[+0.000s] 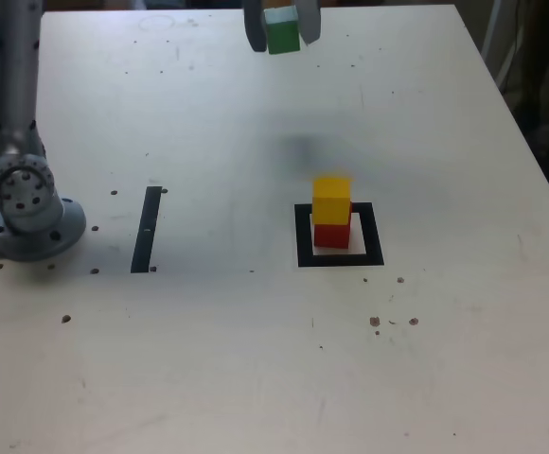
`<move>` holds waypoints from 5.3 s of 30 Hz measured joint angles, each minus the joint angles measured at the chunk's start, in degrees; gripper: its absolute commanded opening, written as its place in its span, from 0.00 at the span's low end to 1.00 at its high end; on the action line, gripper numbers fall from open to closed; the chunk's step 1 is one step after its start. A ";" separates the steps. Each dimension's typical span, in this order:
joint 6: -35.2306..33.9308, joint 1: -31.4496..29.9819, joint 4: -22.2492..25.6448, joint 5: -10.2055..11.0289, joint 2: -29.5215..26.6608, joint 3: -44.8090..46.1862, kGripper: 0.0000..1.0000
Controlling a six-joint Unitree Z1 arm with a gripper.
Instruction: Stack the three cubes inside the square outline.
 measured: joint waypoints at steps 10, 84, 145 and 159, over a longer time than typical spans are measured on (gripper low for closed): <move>-8.53 -13.31 2.60 -1.81 -2.45 1.27 0.15; -29.29 -32.14 2.18 -5.94 7.55 -0.91 0.32; -28.32 -30.99 5.89 -5.15 -7.00 5.26 0.99; -27.90 -31.25 -0.11 -4.52 -23.61 31.08 0.99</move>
